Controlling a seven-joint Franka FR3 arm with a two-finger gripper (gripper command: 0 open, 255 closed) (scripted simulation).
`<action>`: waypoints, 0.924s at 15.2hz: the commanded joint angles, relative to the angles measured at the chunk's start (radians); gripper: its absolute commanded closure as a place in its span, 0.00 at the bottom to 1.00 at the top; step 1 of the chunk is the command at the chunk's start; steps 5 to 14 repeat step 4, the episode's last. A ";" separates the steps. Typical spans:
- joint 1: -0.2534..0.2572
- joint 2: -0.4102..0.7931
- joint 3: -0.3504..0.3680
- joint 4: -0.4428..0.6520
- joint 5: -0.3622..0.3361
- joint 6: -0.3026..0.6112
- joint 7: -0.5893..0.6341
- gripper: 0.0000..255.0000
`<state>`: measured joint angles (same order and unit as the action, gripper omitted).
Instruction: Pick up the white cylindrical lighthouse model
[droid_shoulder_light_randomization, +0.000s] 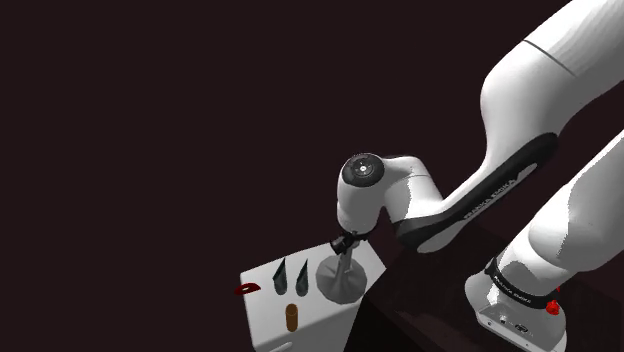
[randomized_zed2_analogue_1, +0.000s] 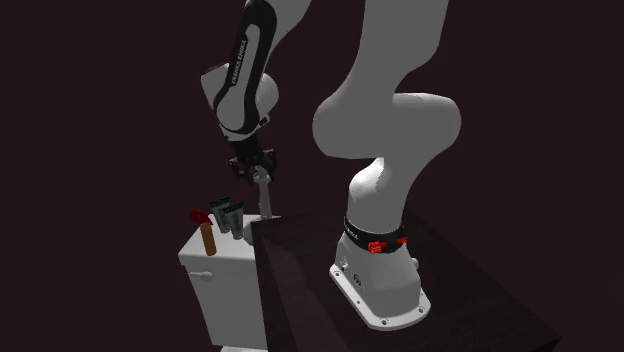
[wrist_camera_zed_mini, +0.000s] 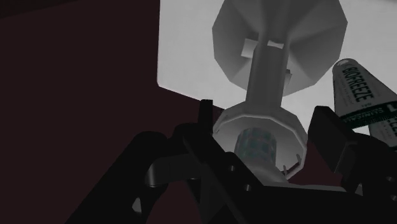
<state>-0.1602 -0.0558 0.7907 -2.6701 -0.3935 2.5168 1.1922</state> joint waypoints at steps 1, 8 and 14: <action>0.014 -0.046 -0.003 -0.002 0.071 -0.020 -0.057 1.00; 0.025 -0.069 -0.010 -0.001 0.104 -0.033 -0.084 1.00; 0.025 -0.069 -0.010 -0.001 0.104 -0.033 -0.084 1.00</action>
